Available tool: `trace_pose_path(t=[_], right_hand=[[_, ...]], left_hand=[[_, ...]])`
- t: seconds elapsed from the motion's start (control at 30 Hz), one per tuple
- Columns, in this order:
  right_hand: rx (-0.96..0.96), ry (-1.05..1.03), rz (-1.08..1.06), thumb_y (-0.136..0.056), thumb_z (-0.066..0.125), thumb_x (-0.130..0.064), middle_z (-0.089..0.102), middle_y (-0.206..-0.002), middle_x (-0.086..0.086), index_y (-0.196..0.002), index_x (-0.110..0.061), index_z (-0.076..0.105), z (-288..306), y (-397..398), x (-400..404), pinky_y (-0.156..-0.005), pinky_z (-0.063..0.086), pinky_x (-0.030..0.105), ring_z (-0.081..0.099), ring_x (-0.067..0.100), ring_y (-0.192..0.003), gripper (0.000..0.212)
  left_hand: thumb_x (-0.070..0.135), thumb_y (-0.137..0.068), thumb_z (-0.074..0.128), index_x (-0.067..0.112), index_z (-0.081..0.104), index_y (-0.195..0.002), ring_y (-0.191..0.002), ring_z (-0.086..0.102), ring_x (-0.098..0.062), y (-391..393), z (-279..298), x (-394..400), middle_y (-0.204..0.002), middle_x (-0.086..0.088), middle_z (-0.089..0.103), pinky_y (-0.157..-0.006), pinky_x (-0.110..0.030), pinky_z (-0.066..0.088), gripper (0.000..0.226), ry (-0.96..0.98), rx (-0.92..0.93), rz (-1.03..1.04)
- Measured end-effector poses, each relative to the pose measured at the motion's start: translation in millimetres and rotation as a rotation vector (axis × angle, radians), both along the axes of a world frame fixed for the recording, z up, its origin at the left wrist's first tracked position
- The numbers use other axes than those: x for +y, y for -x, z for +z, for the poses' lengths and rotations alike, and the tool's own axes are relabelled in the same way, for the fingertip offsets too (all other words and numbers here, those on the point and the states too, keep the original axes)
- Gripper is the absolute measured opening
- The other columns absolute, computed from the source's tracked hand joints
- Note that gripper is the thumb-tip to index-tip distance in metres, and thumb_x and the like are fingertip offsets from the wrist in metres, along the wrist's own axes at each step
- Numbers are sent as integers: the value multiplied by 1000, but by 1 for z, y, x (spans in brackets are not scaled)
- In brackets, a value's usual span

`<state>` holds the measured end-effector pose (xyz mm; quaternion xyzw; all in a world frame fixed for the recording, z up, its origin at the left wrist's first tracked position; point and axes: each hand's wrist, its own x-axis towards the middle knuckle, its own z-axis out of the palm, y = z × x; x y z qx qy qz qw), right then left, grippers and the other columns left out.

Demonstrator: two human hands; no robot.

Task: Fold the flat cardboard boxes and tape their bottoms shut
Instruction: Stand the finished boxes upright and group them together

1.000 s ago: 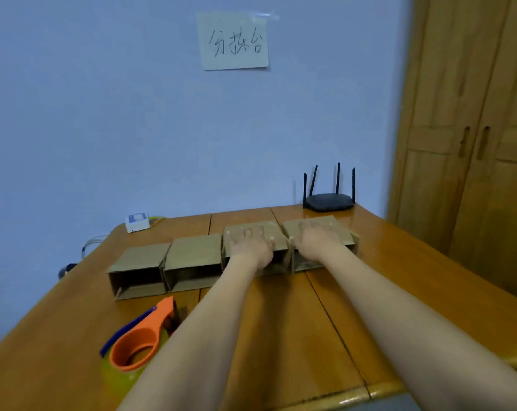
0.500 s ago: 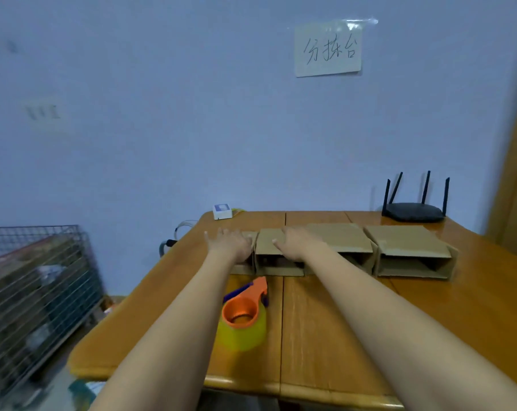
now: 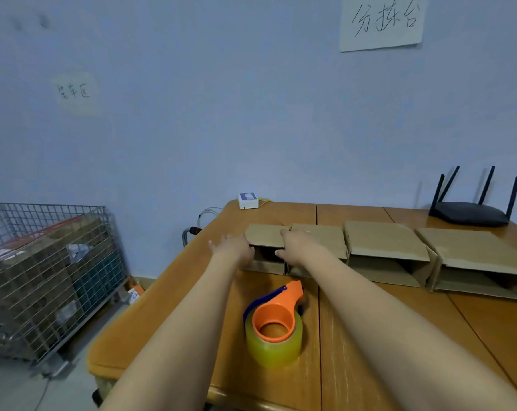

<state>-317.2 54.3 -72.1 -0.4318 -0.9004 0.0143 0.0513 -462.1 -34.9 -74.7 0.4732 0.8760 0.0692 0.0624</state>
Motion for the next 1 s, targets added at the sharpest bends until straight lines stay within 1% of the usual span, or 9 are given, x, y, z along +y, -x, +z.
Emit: trace_pose_path(t=[0.13, 0.23, 0.4, 0.57, 0.67, 0.73, 0.87, 0.93, 1.0], right_hand=[[-20, -50, 45, -97, 56, -35, 60, -129, 11, -134, -14, 50, -11, 15, 10, -96, 46, 43, 54, 34, -117, 43], [-23, -85, 77, -97, 57, -32, 61, -126, 12, -133, -12, 51, -19, 26, 19, -96, 46, 42, 56, 33, -114, 41], [-15, -116, 108, -98, 52, -18, 64, -118, 12, -122, -11, 56, -27, 37, 25, -73, 44, 36, 59, 33, -107, 25], [78, -157, 112, -94, 52, 0, 65, -106, 11, -114, -11, 58, -24, 36, 17, -62, 40, 34, 59, 28, -91, 24], [170, -151, 95, -92, 50, 5, 62, -98, 10, -112, -10, 59, -4, 31, 4, -61, 40, 34, 59, 29, -85, 27], [209, -163, 91, -92, 49, 4, 62, -98, 12, -111, -8, 60, 15, 27, -6, -63, 40, 34, 61, 31, -86, 25], [320, -129, 47, -90, 45, 6, 59, -98, 14, -99, -6, 58, 60, 10, -32, -65, 40, 32, 54, 31, -81, 20], [354, -109, 7, -90, 42, 6, 45, -81, 6, -89, -7, 48, 81, -7, -49, -65, 38, 32, 47, 28, -79, 15], [402, -84, -48, -92, 42, 4, 36, -76, 2, -80, -8, 42, 99, -28, -61, -66, 37, 31, 45, 27, -81, 17]], left_hand=[[23, -92, 56, 17, 32, -145, -129, 46, -33, 6, -16, 19, -138, -15, 49, -109, -59, 35, 59, -98, -77, 27], [12, -90, 56, 16, 43, -129, -108, 59, -32, 15, -28, 34, -117, -11, 58, -92, -47, 52, 42, -257, -121, 83], [4, -93, 45, 12, 59, -104, -91, 61, -31, 25, -45, 46, -102, -12, 62, -81, -42, 55, 19, -475, -163, 177], [2, -92, 37, 11, 67, -98, -88, 63, -34, 28, -35, 41, -94, -12, 65, -77, -46, 56, 32, -668, -148, 206], [4, -93, 34, 14, 67, -107, -91, 63, -32, 26, -10, 28, -98, -10, 66, -76, -40, 55, 37, -779, -117, 151], [1, -92, 35, 16, 67, -115, -95, 62, -33, 20, 16, 16, -102, -9, 68, -74, -34, 47, 42, -832, -71, 96], [7, -96, 38, 16, 65, -112, -93, 61, -30, 1, 68, -6, -103, -9, 69, -70, -35, 45, 33, -909, -5, 1], [9, -96, 41, 20, 57, -127, -97, 61, -28, -14, 88, -15, -108, -8, 69, -75, -38, 50, 36, -923, -33, -49], [10, -88, 49, 22, 42, -141, -103, 58, -29, -33, 103, -22, -108, -7, 67, -80, -44, 53, 54, -870, -49, -77]])
